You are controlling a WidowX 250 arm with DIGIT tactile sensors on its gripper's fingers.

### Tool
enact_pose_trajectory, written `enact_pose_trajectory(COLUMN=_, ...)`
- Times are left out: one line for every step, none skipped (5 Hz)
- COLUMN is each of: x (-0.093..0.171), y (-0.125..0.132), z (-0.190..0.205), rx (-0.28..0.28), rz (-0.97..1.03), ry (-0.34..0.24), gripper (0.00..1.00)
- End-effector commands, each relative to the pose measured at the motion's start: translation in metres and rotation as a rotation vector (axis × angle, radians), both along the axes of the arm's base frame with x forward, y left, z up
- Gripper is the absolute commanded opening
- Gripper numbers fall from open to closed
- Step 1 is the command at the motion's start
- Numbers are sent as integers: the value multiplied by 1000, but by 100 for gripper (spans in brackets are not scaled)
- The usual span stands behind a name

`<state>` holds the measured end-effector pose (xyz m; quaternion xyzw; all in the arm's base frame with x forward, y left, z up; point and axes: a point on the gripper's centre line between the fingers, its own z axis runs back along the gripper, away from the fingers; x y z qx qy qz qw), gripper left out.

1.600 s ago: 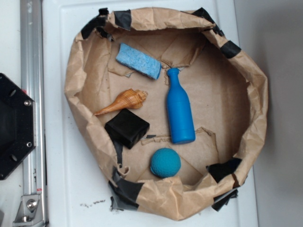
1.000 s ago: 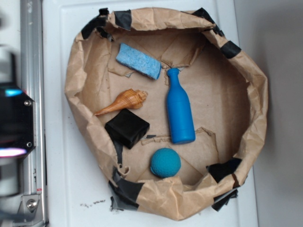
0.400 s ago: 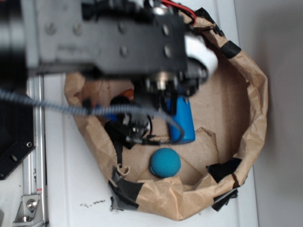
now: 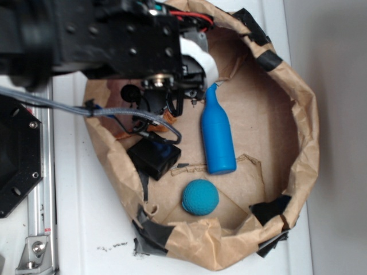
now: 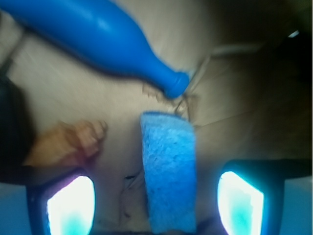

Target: Grab the blue sponge.

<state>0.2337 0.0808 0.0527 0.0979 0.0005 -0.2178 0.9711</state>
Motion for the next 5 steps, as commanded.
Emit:
enact_pose_trajectory(x=0, y=-24, z=-24, rx=-18, rz=-51, ry=29, gripper=100)
enact_pose_trajectory(x=-7, y=-21, z=-28, rx=-40, rz=-39, ry=33, gripper=100)
enact_pose_trajectory(x=-5, y=-20, z=-32, rx=-65, rz=-2, ry=43, gripper=95)
enact_pose_trajectory(x=-3, y=-16, z=-31, rx=-65, rz=32, ry=38, gripper=0)
enact_pose_trajectory(x=0, y=-13, z=-24, rx=-80, rz=51, ry=31, gripper=0)
